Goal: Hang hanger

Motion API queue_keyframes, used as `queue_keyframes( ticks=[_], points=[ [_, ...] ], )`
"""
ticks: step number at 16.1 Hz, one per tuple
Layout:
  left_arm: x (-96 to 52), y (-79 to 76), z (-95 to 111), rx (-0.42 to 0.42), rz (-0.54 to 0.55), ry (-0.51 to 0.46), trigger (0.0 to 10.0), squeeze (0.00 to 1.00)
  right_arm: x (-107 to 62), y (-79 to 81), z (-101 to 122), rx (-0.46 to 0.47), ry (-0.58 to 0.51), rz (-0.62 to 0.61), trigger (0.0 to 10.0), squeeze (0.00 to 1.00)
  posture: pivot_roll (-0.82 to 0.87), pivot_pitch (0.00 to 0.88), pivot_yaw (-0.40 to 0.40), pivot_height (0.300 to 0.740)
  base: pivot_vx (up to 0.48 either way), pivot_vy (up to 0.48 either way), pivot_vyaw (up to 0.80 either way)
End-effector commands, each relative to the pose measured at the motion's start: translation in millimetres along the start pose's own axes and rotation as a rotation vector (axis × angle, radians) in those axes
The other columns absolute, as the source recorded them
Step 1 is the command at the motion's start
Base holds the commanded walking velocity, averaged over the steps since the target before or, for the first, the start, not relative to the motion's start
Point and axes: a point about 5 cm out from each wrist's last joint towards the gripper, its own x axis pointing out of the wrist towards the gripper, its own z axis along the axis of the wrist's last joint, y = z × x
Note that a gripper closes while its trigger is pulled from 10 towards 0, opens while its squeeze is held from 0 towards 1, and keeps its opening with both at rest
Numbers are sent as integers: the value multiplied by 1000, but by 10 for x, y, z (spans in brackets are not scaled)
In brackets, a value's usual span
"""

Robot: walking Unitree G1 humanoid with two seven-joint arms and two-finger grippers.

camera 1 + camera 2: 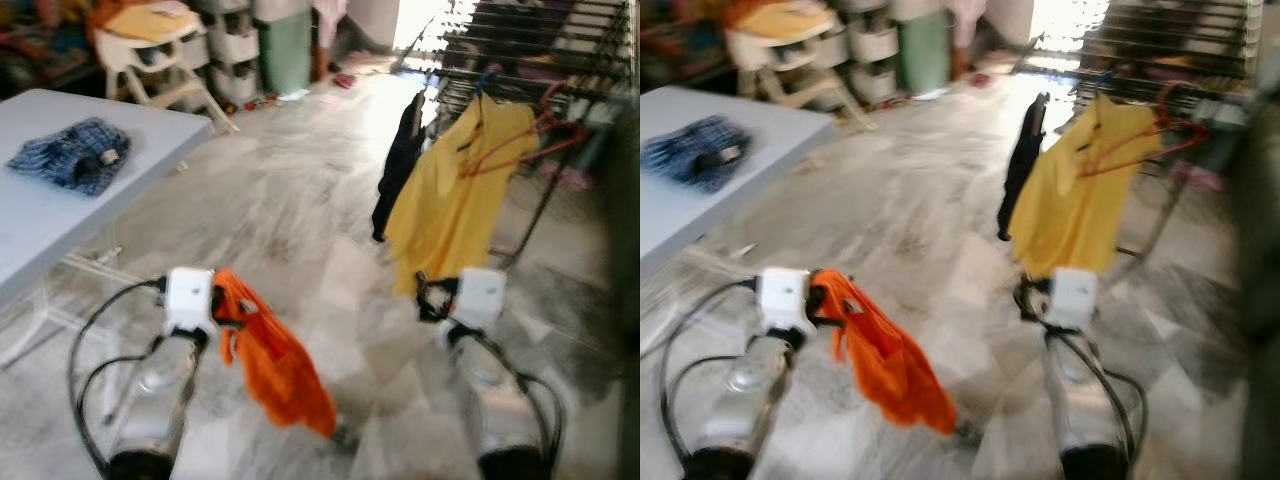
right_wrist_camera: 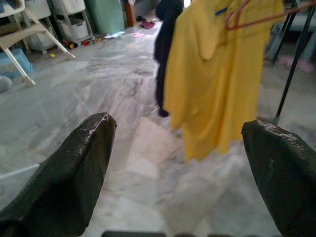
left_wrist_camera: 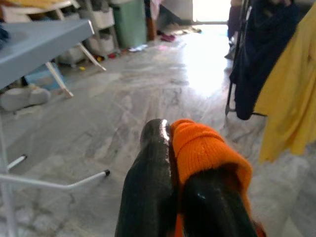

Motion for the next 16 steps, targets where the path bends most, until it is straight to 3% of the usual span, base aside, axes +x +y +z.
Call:
queue_keyframes(
  ticks=[1, 5, 16],
  points=[
    [38, -19, 60, -11, -2, -25, 10000, 0, 9, -32, 1, -15, 1, -7, 10000, 0, -84, 0, 81, 740, 356, 274, -800],
    [70, -106, 60, -15, -24, -29, 10000, 0, 54, -51, 41, -28, -10, -11, 10000, 0, -88, 0, 71, 740, 352, 276, 0],
    [128, -257, 104, -37, -49, -41, 10000, 0, 191, -16, 203, -12, -56, -29, 10000, 0, -97, 0, 94, 740, 353, 275, -600]
  ],
)
